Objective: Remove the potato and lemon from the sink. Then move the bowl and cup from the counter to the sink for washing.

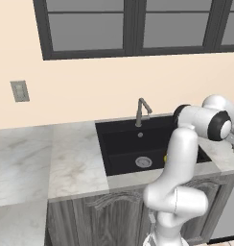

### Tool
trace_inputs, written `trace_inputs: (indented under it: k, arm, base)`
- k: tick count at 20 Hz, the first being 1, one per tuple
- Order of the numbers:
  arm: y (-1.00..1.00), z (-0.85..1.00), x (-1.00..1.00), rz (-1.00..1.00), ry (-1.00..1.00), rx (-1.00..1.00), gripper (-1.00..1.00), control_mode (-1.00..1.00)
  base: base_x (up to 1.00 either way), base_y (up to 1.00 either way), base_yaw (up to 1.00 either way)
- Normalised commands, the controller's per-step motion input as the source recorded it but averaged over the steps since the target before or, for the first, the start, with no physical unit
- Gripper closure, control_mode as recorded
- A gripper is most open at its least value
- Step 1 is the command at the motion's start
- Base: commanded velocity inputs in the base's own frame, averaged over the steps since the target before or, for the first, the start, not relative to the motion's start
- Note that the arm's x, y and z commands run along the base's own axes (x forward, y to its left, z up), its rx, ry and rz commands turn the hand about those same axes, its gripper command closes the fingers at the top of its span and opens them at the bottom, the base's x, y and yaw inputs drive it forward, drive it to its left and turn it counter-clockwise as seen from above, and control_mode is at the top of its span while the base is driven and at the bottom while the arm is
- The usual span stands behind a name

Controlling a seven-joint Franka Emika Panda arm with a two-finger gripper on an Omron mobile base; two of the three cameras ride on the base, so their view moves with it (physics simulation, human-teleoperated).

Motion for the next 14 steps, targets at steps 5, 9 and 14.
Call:
trace_inputs:
  k: [5, 9, 14]
  arm:
    - [-0.06, -0.10, 0.07, 0.00, 0.02, 0.06, 1.00, -1.00]
    - [-0.03, -0.11, 0.09, 0.00, 0.01, 0.05, 1.00, -1.00]
    - [-0.03, -0.13, 0.05, 0.00, 0.01, 0.04, 1.00, -1.00]
  base:
    - [0.00, 0.00, 0.00]
    - [0.00, 0.00, 0.00]
    - [0.00, 0.00, 0.00]
